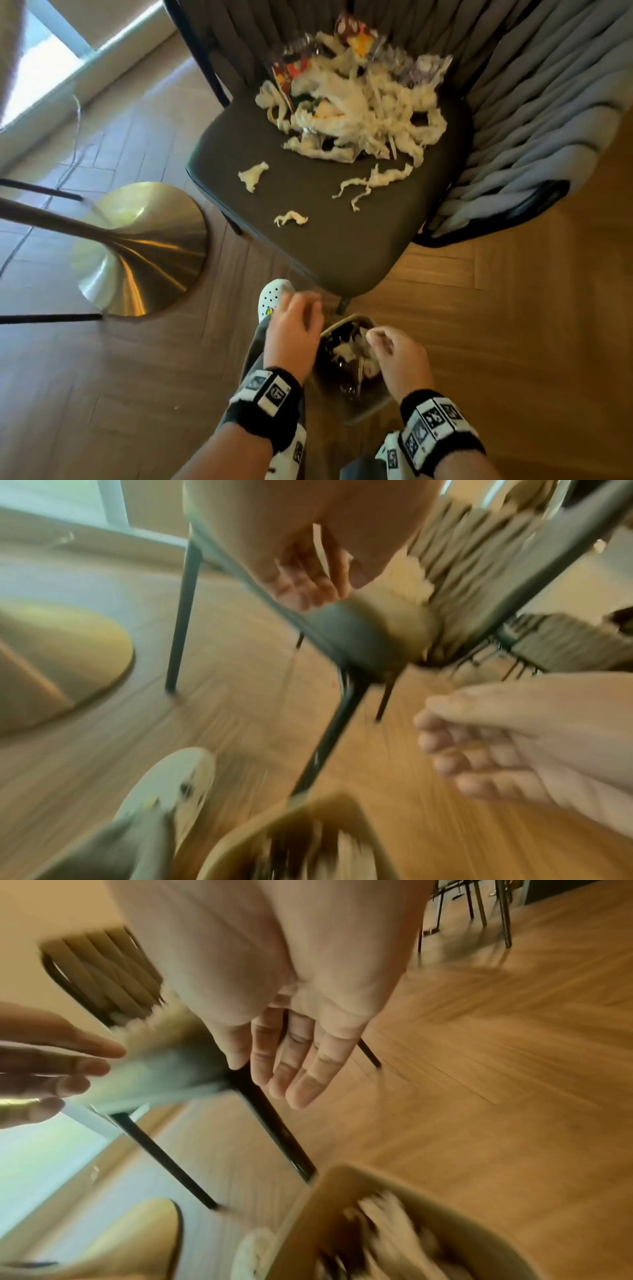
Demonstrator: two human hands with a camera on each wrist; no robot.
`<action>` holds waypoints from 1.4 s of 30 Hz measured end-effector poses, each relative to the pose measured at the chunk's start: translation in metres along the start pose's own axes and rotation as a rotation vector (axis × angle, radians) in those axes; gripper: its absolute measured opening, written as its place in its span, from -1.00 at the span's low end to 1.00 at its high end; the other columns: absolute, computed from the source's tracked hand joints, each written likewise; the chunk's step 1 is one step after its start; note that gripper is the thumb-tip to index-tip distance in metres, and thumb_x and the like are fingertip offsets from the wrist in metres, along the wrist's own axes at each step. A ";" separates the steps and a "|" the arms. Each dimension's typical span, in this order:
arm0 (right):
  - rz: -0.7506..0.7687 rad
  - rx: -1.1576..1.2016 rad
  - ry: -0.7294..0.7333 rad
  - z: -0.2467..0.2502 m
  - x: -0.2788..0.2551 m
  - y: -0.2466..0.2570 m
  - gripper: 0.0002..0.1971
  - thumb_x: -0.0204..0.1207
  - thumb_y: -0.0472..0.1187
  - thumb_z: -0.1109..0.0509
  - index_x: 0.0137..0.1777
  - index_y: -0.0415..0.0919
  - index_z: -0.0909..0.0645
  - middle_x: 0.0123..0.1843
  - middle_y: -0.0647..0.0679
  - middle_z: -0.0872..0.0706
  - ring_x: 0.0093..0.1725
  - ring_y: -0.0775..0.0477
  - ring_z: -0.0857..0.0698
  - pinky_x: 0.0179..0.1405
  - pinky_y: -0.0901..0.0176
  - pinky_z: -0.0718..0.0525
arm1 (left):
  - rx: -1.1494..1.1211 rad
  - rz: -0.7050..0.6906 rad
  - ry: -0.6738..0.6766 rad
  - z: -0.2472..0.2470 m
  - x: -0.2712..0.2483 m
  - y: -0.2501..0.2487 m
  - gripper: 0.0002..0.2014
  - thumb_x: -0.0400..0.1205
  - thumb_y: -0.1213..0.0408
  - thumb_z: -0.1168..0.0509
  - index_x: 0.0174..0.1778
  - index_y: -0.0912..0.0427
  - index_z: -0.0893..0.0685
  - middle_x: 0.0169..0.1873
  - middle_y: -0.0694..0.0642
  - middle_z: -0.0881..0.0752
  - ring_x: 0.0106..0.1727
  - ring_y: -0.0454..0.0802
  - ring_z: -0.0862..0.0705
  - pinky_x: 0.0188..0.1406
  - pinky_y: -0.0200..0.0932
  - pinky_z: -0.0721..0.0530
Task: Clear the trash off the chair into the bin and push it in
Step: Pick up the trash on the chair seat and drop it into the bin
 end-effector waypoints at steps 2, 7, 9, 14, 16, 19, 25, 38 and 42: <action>0.079 0.067 -0.078 0.028 0.009 0.046 -0.85 0.69 0.09 -0.30 0.05 0.15 -0.69 -0.02 0.26 -0.75 0.06 0.26 -0.70 0.05 0.27 -0.65 | 0.004 -0.071 -0.235 0.048 0.042 -0.028 -0.66 0.66 0.07 -0.36 0.35 0.00 -0.63 0.21 0.05 -0.56 0.25 0.03 -0.55 0.34 0.01 -0.60; 0.175 0.047 -0.227 0.084 0.075 0.142 -0.58 0.59 0.00 -0.46 0.44 0.07 -0.57 0.43 0.04 -0.54 0.41 0.00 -0.57 0.40 -0.03 -0.64 | 0.385 0.066 -0.085 0.069 0.159 -0.035 0.03 0.46 -0.35 -0.40 0.73 -0.12 0.01 0.63 0.26 -0.11 0.51 0.39 -0.27 0.48 0.29 -0.44; 0.108 -0.081 -0.246 0.098 0.106 0.162 -0.35 0.54 0.05 -0.52 0.61 0.12 -0.40 0.67 -0.09 -0.29 0.63 -0.19 -0.32 0.59 -0.13 -0.43 | 0.573 -0.021 -0.067 0.063 0.181 -0.031 -0.03 0.50 -0.41 -0.28 0.73 -0.03 -0.07 0.56 0.28 -0.24 0.40 0.37 -0.37 0.29 0.26 -0.59; 0.042 -0.273 -0.216 0.097 0.153 0.190 -0.34 0.53 0.07 -0.53 0.61 0.15 -0.41 0.76 -0.16 -0.11 0.68 -0.33 -0.12 0.61 -0.22 -0.30 | 0.718 -0.311 -0.002 0.047 0.200 -0.031 -0.49 0.69 -0.12 -0.20 0.36 0.24 -0.55 0.14 0.27 -0.61 0.01 0.26 -0.65 -0.19 0.12 -0.73; 0.125 -0.310 -0.252 0.090 0.157 0.199 -0.55 0.57 -0.10 -0.50 0.46 0.01 -0.60 0.59 -0.19 -0.35 0.53 -0.29 -0.34 0.52 -0.18 -0.48 | 0.660 -0.342 0.062 0.045 0.208 -0.034 -0.65 0.76 0.06 -0.15 0.29 0.23 -0.60 0.08 0.23 -0.64 -0.04 0.24 -0.70 -0.26 0.09 -0.72; 0.205 -0.296 -0.267 0.084 0.158 0.204 -0.81 0.58 -0.32 -0.44 0.16 -0.14 -0.70 0.19 -0.14 -0.57 0.14 -0.23 -0.64 0.14 -0.13 -0.69 | 0.584 -0.264 0.207 0.046 0.226 -0.032 -0.63 0.80 0.20 0.05 0.41 0.21 -0.51 0.23 0.17 -0.56 0.15 0.20 -0.68 -0.01 0.05 -0.72; 0.016 0.024 -0.391 0.129 0.165 0.207 -0.74 0.72 -0.28 -0.22 0.31 -0.16 -0.64 0.22 -0.17 -0.66 0.19 -0.20 -0.67 0.06 0.13 -0.52 | 0.314 -0.350 -0.009 0.073 0.267 -0.106 -0.66 0.79 0.01 -0.02 0.01 0.17 -0.56 -0.04 0.08 -0.58 -0.09 0.12 -0.63 -0.17 0.10 -0.70; -0.108 0.113 -0.491 0.176 0.212 0.218 -0.50 0.78 0.10 -0.05 0.15 -0.31 -0.66 0.13 -0.31 -0.68 0.14 -0.32 -0.67 0.21 -0.15 -0.64 | 0.208 -0.668 0.223 0.036 0.309 -0.186 -0.73 0.57 0.44 -0.40 0.18 0.32 -0.59 0.26 0.27 -0.61 0.26 0.22 -0.62 0.37 0.09 -0.60; -0.142 0.205 -0.567 0.183 0.204 0.216 -0.76 0.79 -0.07 -0.11 0.19 -0.19 -0.53 -0.04 -0.16 -0.70 -0.01 -0.24 -0.72 -0.15 0.04 -0.60 | -0.016 -0.552 0.042 0.079 0.308 -0.185 -0.83 0.62 0.43 -0.29 0.11 0.26 -0.53 0.15 0.17 -0.57 0.00 -0.12 -0.56 0.04 -0.39 -0.52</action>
Point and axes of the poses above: each hand's wrist, its own x-axis towards the middle knuckle, its own z-axis out of the back of the hand, y = z × x, the point moved 7 cm from there along x, towards the middle knuckle
